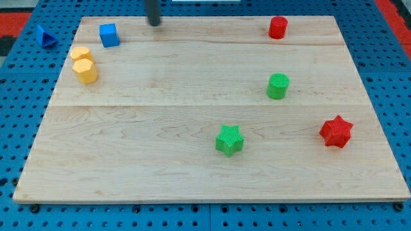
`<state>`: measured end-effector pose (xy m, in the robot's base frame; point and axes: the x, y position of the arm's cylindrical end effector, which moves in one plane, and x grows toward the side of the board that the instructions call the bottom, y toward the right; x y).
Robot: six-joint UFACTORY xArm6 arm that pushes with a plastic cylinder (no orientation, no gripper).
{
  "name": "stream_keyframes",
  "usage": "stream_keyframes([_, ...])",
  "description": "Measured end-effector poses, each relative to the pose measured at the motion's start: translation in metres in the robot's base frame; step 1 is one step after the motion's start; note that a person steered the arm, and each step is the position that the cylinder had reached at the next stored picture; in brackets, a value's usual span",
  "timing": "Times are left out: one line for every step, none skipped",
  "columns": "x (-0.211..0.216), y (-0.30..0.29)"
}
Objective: Place the red star at the bottom of green circle
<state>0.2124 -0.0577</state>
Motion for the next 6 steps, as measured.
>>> stream_keyframes([0.051, 0.122])
stream_keyframes([0.151, 0.207])
stream_keyframes([0.168, 0.279])
stream_keyframes([0.168, 0.287])
stream_keyframes([0.168, 0.301])
stream_keyframes([0.187, 0.351])
